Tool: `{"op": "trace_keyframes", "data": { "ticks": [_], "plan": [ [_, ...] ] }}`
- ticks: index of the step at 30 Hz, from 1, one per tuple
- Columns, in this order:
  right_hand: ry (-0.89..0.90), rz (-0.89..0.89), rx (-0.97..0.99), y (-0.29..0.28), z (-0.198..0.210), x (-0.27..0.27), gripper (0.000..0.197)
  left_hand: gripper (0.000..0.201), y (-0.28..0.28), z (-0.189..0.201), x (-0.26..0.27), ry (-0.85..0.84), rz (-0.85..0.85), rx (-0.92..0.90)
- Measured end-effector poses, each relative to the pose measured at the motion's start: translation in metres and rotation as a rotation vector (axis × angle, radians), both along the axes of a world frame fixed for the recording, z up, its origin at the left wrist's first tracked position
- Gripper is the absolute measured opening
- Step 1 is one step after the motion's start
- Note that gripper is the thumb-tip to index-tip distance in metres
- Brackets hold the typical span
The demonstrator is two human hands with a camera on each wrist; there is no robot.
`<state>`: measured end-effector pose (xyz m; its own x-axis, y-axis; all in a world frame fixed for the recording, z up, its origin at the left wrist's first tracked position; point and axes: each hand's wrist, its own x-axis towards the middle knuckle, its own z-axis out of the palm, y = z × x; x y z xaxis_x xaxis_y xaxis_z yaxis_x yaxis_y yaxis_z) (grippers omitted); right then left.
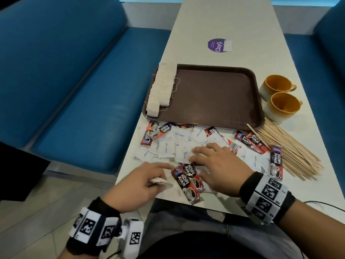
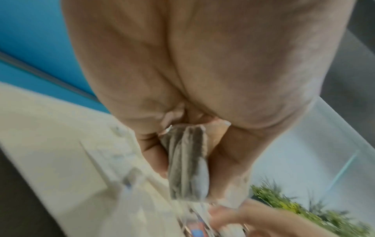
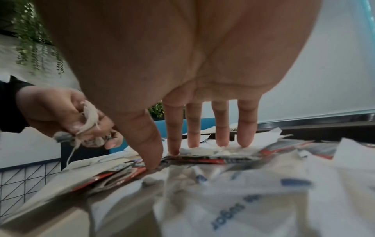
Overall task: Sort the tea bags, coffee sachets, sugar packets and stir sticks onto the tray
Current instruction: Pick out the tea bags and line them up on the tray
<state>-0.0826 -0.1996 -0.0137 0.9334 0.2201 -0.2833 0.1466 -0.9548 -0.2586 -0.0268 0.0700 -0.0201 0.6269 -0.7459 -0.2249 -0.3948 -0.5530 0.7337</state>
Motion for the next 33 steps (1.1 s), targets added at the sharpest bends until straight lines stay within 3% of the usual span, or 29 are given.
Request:
{"op": "trace_keyframes", "data": {
  "ticks": [4,9,14,18,23,27,30,33],
  "plan": [
    [0.021,-0.011,-0.01,-0.006,0.001,-0.002,0.037,0.017,0.02,0.006,0.024,-0.025,0.15,0.004],
    [-0.042,-0.057,-0.02,-0.006,0.005,0.006,0.025,0.017,-0.006,0.009,0.037,-0.031,0.168,-0.024],
    [-0.051,-0.065,0.043,-0.001,0.003,0.016,0.045,0.017,-0.028,-0.002,0.042,-0.073,0.111,0.125],
    [0.002,-0.043,0.034,-0.001,-0.004,0.016,0.049,0.016,-0.022,-0.005,0.029,-0.071,0.069,0.116],
    [-0.029,-0.047,0.045,0.0,0.001,0.027,0.038,0.019,-0.009,-0.006,0.02,-0.064,0.102,0.039],
    [-0.067,-0.041,0.072,0.006,0.004,0.05,0.052,0.024,0.001,0.0,0.02,-0.072,0.15,0.008],
    [-0.027,-0.021,0.015,0.014,0.0,0.059,0.058,0.02,0.002,0.006,0.019,-0.04,0.096,0.021],
    [-0.025,0.006,0.038,0.02,-0.005,0.058,0.053,0.02,-0.005,0.014,0.01,0.025,-0.054,-0.02]
  ]
}}
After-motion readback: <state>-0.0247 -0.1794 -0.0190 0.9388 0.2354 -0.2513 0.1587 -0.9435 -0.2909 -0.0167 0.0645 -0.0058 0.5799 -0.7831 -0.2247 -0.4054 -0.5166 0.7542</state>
